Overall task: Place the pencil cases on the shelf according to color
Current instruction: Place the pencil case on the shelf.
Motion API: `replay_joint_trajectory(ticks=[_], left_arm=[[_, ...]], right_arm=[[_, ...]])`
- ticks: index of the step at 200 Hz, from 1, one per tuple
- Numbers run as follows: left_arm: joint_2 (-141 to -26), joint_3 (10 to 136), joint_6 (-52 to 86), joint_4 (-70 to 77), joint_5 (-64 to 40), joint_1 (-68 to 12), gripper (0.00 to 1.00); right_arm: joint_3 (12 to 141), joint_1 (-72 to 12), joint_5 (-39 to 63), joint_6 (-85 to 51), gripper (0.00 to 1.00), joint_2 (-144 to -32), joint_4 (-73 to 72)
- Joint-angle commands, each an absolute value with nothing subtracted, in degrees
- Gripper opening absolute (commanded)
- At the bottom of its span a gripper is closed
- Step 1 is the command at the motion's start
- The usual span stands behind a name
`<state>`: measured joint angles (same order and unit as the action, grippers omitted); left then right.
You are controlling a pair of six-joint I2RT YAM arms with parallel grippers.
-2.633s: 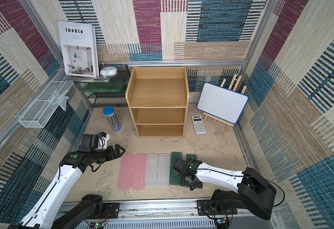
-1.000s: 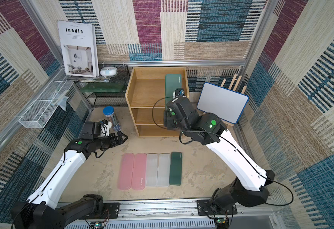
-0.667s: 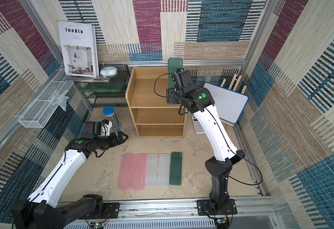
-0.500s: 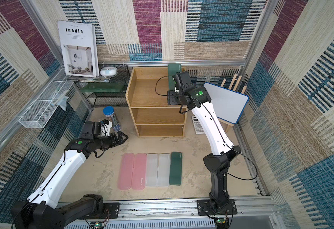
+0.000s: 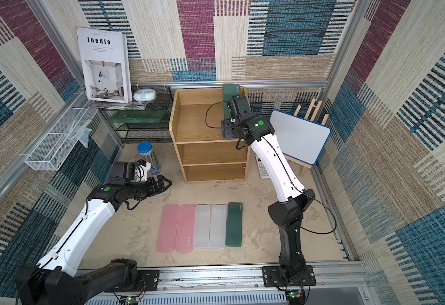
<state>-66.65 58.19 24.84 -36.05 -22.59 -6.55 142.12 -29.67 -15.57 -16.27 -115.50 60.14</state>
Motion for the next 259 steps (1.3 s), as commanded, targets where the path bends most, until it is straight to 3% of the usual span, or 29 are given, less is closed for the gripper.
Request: replay_joint_trajectory(ticks=[1,49,122,139,194,214,259], left_arm=[[-66.8,58.4,24.2,-35.5,-23.8,-6.5,1.0],[-66.9,58.5,24.4,-35.5,-24.3,-6.5,1.0],[-66.6,58.2,24.6,-35.5,-24.3,-6.5,1.0],[-66.5,58.0,24.6,-35.5,-24.2,-6.5,1.0],[-65.5,58.1,23.3,-36.8,-23.4,-6.5,1.0],[-64.5,57.6,22.5,-37.6,-22.7,-6.5,1.0],[-62.1,54.8,22.3,-38.4,-22.7,-6.5,1.0]], right_arm=[[141.6,-29.5,-14.1,-18.2,0.63,-116.4,65.2],[141.6,-29.5,-13.7,-19.1,0.86,-114.1,64.2],[140.0,-31.4,-13.8,-17.9,0.91,-108.6,56.3],[136.9,-33.3,-14.4,-16.0,1.0,-105.1,52.0],[110.8,-34.7,-5.7,-15.3,1.0,-87.5,34.4],[101.1,-34.7,-4.4,-16.2,0.92,-80.5,29.1],[92.7,-34.7,-6.1,-23.4,0.93,-75.7,38.7]])
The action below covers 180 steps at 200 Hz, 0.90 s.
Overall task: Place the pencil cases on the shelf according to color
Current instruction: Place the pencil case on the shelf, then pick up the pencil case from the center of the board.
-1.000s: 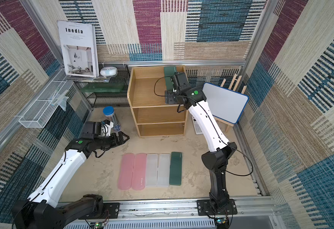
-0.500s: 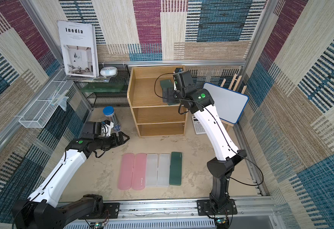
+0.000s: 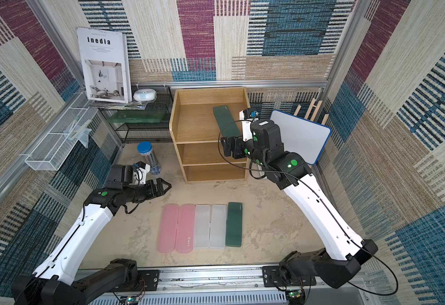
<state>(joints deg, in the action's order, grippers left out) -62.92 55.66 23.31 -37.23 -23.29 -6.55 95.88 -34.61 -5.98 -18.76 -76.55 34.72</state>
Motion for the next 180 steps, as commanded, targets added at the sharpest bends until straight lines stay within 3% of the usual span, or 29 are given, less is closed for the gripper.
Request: replay_joint_trajectory(ticks=[1,39,91,132,180], left_arm=[[-62.1,54.8,22.3,-38.4,-22.7,-6.5,1.0],[-62.3,54.8,22.1,-38.5,-21.7,-6.5,1.0],[-64.1,54.8,21.4,-38.9,-21.1,-6.5,1.0],[-64.8,54.8,21.7,-39.0,-21.1,-6.5,1.0],[-65.1,54.9,21.9,-39.2,-21.6,-6.5,1.0]], right_arm=[[92.4,-34.7,-6.1,-23.6,0.93,-75.6,38.8],[80.1,-38.2,-5.3,-31.3,0.87,-72.8,43.0],[56.9,-45.6,-5.7,-43.2,0.85,-67.9,36.9],[44.6,-50.2,-4.8,-50.6,0.89,-68.8,31.9],[39.7,-54.7,-3.7,-54.1,0.96,-71.9,26.7]])
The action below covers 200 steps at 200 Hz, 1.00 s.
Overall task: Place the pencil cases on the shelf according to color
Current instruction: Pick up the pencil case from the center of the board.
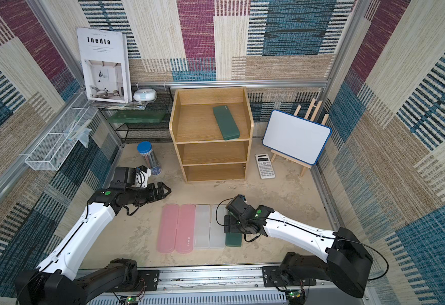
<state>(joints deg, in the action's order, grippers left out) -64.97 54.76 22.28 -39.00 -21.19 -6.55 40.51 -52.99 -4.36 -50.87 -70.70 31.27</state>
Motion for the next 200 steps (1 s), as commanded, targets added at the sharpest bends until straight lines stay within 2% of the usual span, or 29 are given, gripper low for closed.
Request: replay_joint_trajectory(ticks=[1,60,147,200], left_arm=[[-65.1,54.9,21.9,-39.2,-21.6,-6.5,1.0],[-64.7,54.8,22.0,-39.2,-21.3,-6.5,1.0],[-64.9,54.6,22.0,-39.2,-21.7,-6.5,1.0],[-64.7,54.6,22.1,-39.3,-22.0,-6.5,1.0]], right_arm=[[39.8,-54.8,-3.8,-54.1,0.96,-72.0,26.7],[41.0,-55.7,-8.1,-55.1,1.0,-76.3,34.5],[36.3,-55.7,-8.2,-56.2,0.99,-77.1,31.6],[35.8,-55.6,-12.8,-58.7,0.98,-70.4,39.2]])
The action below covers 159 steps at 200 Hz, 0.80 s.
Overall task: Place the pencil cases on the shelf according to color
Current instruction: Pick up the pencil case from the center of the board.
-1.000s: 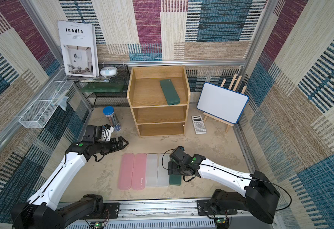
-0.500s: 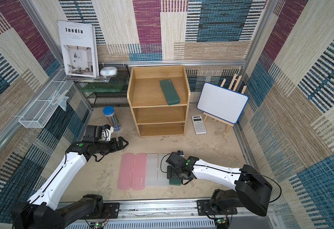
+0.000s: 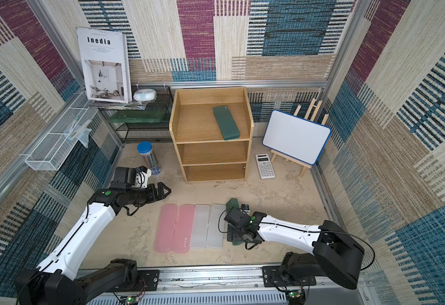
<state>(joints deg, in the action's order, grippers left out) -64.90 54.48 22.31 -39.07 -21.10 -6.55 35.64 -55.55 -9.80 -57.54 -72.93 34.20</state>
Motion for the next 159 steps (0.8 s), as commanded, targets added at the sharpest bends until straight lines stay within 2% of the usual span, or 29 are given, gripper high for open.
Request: replay_joint_trajectory(ticks=[1,40,108,159], left_arm=[[-64.7,54.5,22.1,-39.2,-22.0,-6.5,1.0],[-64.5,54.5,22.1,-39.2,-21.9,-6.5,1.0],[-64.3,54.5,22.1,-39.2,-22.0,-6.5,1.0],[-64.3,54.3,22.1,-39.2,-21.7,-6.5,1.0]], right_arm=[[35.8,-55.6,-12.8,-58.6,0.98,-70.3,39.1],[37.0,-55.7,-8.4,-54.1,0.99,-69.1,37.4],[36.8,-55.7,-9.8,-51.4,0.98,-73.6,38.3],[34.8,-56.1,-8.9,-54.5,0.89,-74.2,37.6]])
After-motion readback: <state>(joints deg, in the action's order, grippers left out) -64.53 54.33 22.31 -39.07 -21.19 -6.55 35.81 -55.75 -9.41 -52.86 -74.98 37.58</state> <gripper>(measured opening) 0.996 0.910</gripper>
